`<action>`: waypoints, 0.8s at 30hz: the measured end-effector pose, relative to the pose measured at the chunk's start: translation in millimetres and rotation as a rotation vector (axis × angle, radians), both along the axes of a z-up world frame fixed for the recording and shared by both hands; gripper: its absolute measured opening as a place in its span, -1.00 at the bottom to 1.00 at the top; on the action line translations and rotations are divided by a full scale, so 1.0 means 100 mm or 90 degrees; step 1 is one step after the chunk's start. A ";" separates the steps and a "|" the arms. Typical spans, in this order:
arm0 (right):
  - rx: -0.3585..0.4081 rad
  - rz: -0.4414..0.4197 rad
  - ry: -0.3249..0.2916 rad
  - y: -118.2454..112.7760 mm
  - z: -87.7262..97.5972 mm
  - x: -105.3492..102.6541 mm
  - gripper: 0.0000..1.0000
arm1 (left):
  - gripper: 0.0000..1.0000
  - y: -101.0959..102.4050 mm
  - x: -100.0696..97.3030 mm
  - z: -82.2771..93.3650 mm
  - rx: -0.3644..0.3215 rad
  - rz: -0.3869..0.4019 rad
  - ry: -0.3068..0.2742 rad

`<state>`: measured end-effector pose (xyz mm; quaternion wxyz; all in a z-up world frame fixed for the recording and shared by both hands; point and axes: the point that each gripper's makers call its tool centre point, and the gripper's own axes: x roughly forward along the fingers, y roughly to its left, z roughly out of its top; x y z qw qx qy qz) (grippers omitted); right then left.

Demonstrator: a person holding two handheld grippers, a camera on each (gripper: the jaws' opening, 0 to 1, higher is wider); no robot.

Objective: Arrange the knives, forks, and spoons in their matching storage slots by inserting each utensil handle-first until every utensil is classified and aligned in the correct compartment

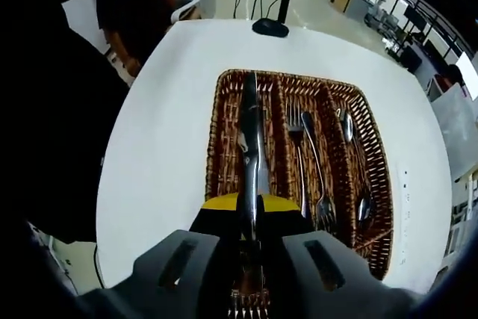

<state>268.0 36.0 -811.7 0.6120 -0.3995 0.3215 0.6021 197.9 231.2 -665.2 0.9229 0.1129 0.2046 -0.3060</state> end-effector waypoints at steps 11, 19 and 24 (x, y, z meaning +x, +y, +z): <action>-0.006 0.002 0.026 0.06 -0.26 0.05 -0.89 | 0.98 -0.03 -0.03 -0.08 -0.011 0.006 0.004; -0.024 0.018 0.032 0.11 -0.43 0.05 -0.88 | 0.96 -0.05 -0.05 -0.10 -0.014 0.012 0.022; -0.045 0.037 0.017 0.05 -0.55 0.02 -0.87 | 0.97 -0.10 -0.02 -0.07 -0.022 0.003 0.016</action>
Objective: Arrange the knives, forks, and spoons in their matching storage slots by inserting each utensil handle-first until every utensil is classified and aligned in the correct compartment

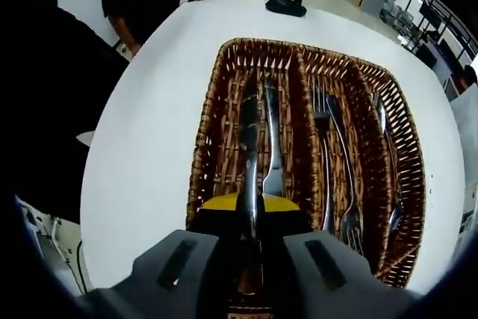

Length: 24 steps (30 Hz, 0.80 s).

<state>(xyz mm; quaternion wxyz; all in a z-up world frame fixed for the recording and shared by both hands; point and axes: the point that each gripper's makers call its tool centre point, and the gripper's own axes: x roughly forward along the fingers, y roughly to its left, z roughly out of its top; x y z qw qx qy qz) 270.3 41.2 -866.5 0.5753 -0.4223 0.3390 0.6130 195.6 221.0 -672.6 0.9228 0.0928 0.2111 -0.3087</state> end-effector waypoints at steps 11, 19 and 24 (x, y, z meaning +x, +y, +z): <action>0.021 -0.023 -0.028 0.03 -0.02 0.00 -0.83 | 0.99 -0.06 -0.01 0.04 -0.004 -0.008 -0.028; 0.134 -0.051 -0.164 0.11 0.56 0.18 -0.27 | 0.99 -0.08 -0.10 -0.06 -0.007 -0.008 -0.053; 0.259 -0.149 -0.189 0.10 1.18 0.15 0.41 | 0.99 -0.11 -0.14 0.04 -0.007 -0.015 -0.054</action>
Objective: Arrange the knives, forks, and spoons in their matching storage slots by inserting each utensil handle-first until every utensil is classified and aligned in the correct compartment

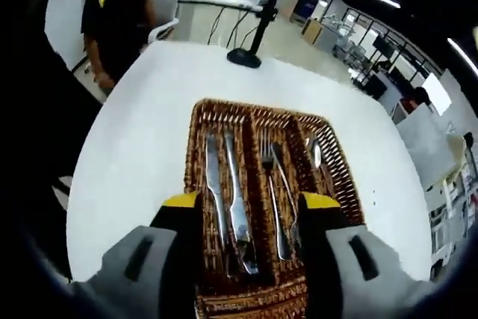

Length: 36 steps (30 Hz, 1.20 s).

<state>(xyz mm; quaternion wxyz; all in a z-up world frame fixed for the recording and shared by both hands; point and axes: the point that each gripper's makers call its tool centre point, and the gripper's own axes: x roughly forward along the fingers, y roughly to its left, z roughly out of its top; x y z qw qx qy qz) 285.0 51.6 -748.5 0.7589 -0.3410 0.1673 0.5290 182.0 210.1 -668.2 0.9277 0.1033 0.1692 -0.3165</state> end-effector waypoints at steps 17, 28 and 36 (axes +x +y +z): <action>0.170 -0.451 0.085 -1.36 0.68 -0.42 1.00 | 0.99 0.02 0.30 0.15 -0.026 0.048 0.009; 0.160 -0.505 0.118 -1.80 0.53 -0.66 1.00 | 0.99 -0.05 0.42 0.05 -0.011 0.033 0.024; 0.160 -0.493 0.150 -1.76 0.45 -0.74 1.00 | 0.99 -0.08 0.42 -0.01 -0.001 0.014 0.057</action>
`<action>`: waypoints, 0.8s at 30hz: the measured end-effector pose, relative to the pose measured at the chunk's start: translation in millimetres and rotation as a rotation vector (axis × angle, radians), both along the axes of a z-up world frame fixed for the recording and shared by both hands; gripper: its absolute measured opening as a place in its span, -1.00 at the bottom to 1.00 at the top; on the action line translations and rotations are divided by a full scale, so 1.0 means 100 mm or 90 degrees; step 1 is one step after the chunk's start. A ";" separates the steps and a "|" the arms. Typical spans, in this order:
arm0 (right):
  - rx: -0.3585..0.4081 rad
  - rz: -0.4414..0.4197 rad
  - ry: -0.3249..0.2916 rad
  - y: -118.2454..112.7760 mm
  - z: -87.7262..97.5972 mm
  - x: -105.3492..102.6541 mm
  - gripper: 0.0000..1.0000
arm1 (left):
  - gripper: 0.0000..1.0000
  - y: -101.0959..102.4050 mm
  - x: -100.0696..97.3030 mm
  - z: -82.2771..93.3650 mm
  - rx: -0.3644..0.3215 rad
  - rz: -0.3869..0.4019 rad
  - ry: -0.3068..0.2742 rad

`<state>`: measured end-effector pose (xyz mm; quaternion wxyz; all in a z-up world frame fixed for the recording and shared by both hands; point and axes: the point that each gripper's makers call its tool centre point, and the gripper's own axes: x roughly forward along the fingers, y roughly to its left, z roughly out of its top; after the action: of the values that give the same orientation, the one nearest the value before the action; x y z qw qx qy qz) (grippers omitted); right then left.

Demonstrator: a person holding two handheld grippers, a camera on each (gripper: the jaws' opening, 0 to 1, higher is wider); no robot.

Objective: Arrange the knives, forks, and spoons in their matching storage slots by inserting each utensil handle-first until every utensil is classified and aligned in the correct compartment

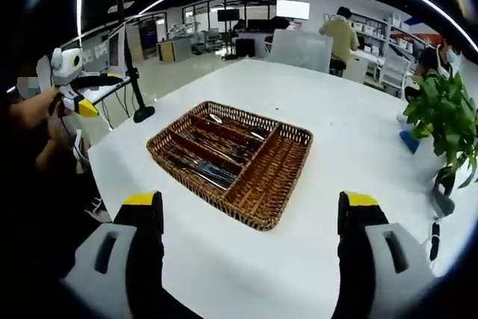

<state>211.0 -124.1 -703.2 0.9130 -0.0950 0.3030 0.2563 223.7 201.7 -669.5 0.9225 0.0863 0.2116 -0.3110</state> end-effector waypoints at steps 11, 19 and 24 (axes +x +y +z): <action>-0.005 0.007 -0.007 -0.04 0.05 0.14 1.00 | 0.99 0.08 -0.03 0.05 -0.002 0.023 -0.008; -0.008 0.008 -0.005 -0.09 0.05 0.14 1.00 | 0.99 0.14 -0.06 0.07 -0.002 0.038 -0.010; -0.010 0.007 -0.006 -0.13 0.06 0.12 1.00 | 0.99 0.18 -0.02 0.07 -0.004 0.042 -0.014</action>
<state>222.5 -136.9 -697.7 0.9122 -0.1049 0.3001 0.2585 221.5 220.0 -662.9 0.9349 0.0800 0.2030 -0.2800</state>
